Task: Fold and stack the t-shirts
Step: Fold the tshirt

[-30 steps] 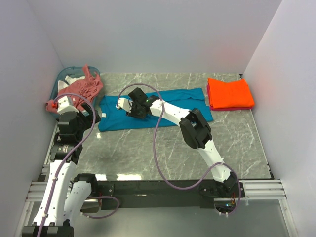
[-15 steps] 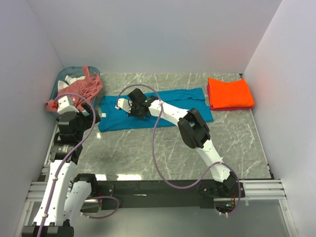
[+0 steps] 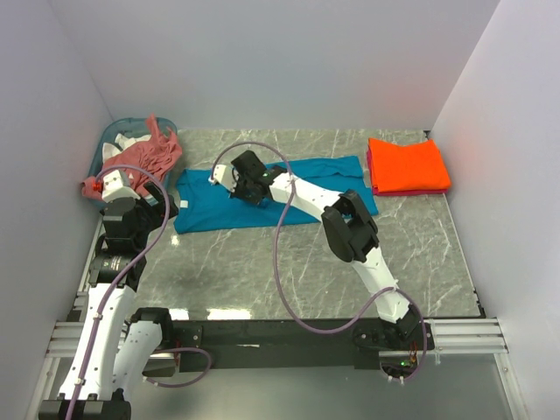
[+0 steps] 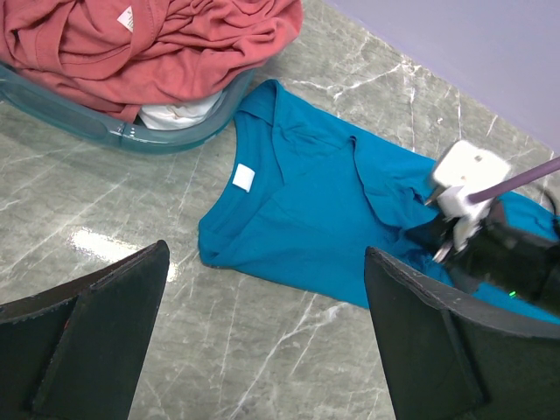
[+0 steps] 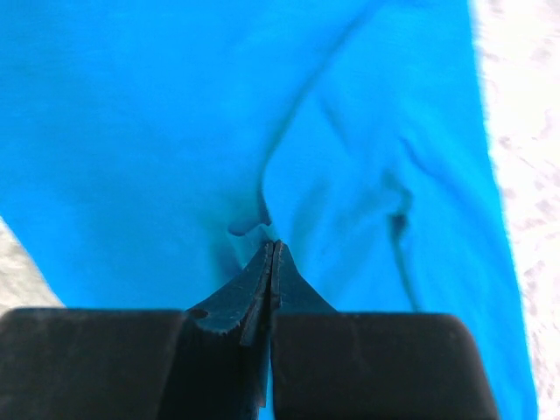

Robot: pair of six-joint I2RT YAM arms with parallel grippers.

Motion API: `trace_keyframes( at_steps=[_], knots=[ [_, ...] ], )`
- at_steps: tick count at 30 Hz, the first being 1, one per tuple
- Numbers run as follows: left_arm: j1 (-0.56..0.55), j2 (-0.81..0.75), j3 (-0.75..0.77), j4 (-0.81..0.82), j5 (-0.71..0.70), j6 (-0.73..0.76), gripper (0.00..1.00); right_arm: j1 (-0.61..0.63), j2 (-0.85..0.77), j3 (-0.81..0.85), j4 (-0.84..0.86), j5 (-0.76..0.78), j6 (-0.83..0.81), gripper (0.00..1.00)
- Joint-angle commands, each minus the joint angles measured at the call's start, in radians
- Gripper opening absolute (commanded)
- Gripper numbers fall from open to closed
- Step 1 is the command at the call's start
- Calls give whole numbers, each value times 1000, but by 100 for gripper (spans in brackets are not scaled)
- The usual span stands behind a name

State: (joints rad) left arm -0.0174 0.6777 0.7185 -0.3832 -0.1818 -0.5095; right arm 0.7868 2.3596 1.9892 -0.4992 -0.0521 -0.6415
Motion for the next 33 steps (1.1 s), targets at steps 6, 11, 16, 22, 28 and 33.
trace_keyframes(
  at_steps=[6,11,16,22,28,33],
  knots=[
    [0,-10,33,17,-10,14,98,-63,-88,-24,89,51,88,0],
    [0,-3,33,20,-8,16,98,-107,-79,-38,117,135,124,0],
    [-1,-1,32,18,-10,14,98,-164,-59,-27,114,185,198,2],
    [-1,0,33,18,-11,14,98,-196,-138,-110,120,158,238,35],
    [0,11,30,21,5,12,98,-207,-226,-165,87,-17,270,61],
    [0,81,13,12,125,-78,95,-265,-330,-184,-54,-286,192,61]
  ],
)
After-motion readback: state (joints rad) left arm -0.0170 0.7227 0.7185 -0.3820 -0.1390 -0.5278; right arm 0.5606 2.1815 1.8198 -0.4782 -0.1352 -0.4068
